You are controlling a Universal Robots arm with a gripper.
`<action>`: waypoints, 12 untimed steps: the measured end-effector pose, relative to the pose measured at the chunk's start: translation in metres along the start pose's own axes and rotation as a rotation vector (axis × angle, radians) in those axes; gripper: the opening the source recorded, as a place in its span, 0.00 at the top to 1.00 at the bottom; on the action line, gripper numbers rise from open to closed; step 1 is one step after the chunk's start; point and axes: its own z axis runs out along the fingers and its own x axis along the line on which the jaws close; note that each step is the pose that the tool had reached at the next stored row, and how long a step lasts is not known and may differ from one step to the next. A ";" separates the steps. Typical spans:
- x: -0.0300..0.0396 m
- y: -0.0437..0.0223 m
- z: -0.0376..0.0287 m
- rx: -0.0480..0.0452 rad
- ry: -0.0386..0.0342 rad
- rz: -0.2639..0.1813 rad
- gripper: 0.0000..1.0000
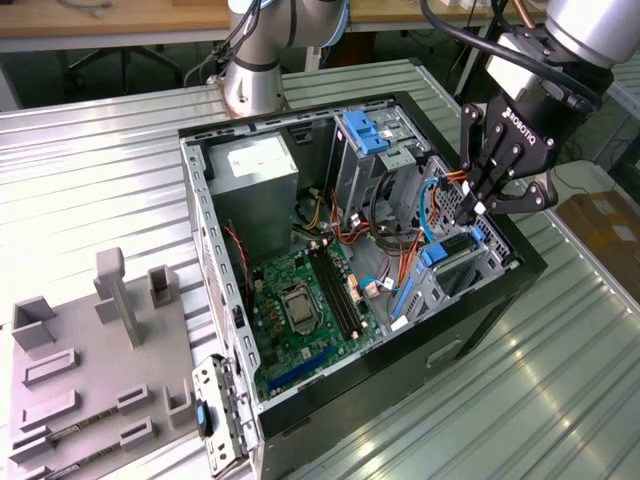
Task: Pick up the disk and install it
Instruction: 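Insert the disk into the insertion slot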
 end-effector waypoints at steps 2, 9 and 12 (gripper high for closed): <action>0.0000 0.0000 0.0001 0.0000 0.0000 0.000 0.89; 0.0000 0.0000 0.0002 0.0000 0.0002 0.000 0.89; -0.0022 -0.0043 0.0004 0.0000 0.0004 -0.002 0.89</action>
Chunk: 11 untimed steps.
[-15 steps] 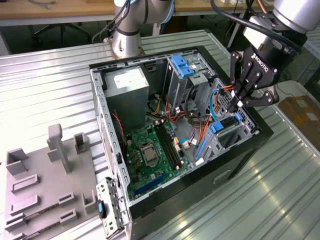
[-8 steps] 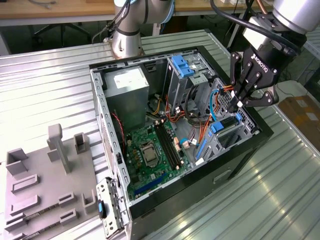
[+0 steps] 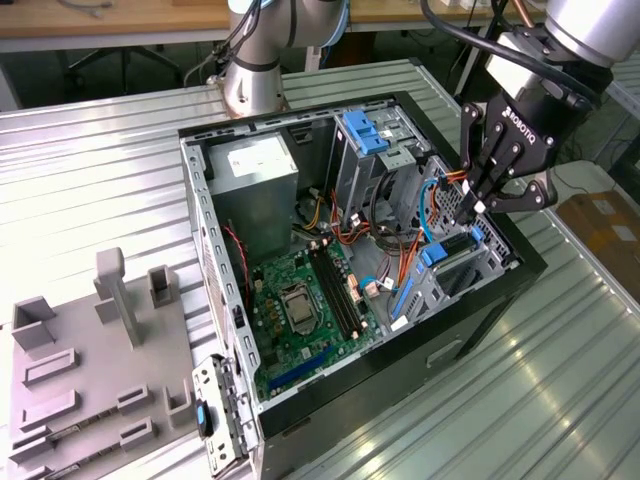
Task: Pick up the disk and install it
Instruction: 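Insert the disk into the insertion slot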
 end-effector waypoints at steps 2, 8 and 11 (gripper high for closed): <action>-0.0036 -0.0019 0.0005 0.0006 0.0002 0.000 0.89; -0.0084 -0.0047 0.0019 0.0010 -0.0016 0.019 0.89; -0.0095 -0.0103 0.0022 0.0005 -0.0001 -0.005 0.89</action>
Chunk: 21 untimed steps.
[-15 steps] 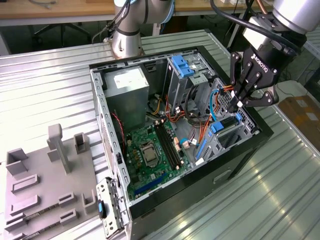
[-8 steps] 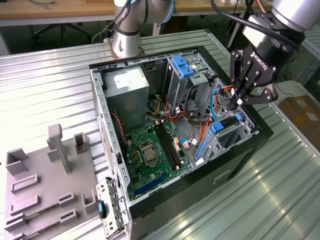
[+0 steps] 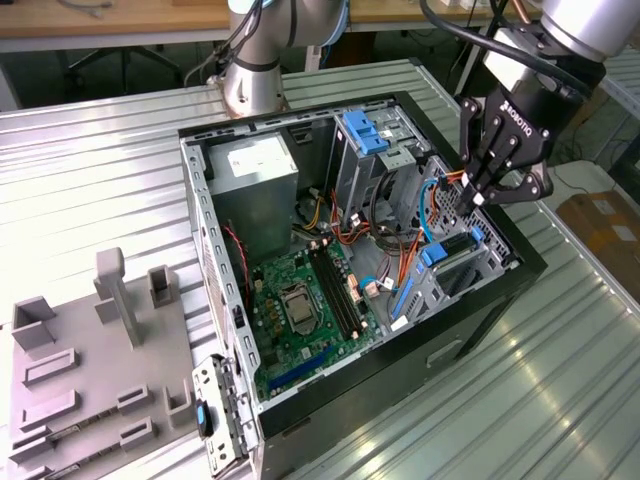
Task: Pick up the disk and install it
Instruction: 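Insert the disk into the insertion slot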
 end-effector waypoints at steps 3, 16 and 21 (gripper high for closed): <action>-0.0006 -0.0052 0.0008 -0.0002 0.0003 -0.008 0.89; -0.0092 -0.0134 0.0053 0.0031 -0.0107 0.126 0.89; -0.0101 -0.0134 0.0054 0.0050 -0.0162 0.203 0.89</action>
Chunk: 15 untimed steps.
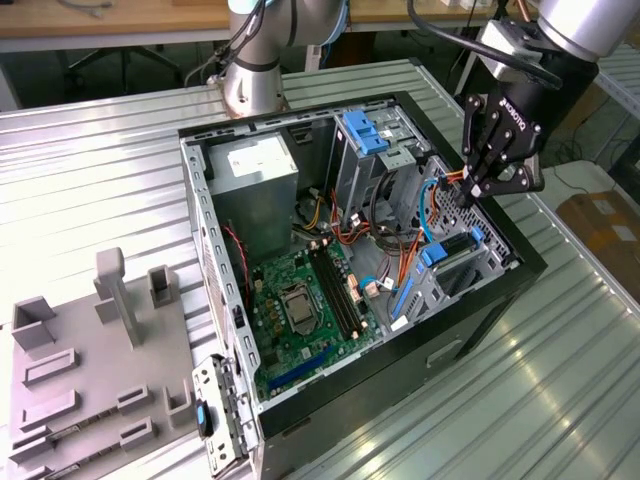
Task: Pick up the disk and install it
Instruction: 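Insert the disk into the insertion slot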
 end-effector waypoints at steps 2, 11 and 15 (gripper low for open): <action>-0.0002 -0.0001 0.0001 0.0011 -0.0041 0.048 0.89; -0.0041 -0.0062 0.0014 0.0043 -0.0135 0.168 0.89; -0.0058 -0.0120 0.0039 0.0054 -0.0163 0.208 0.89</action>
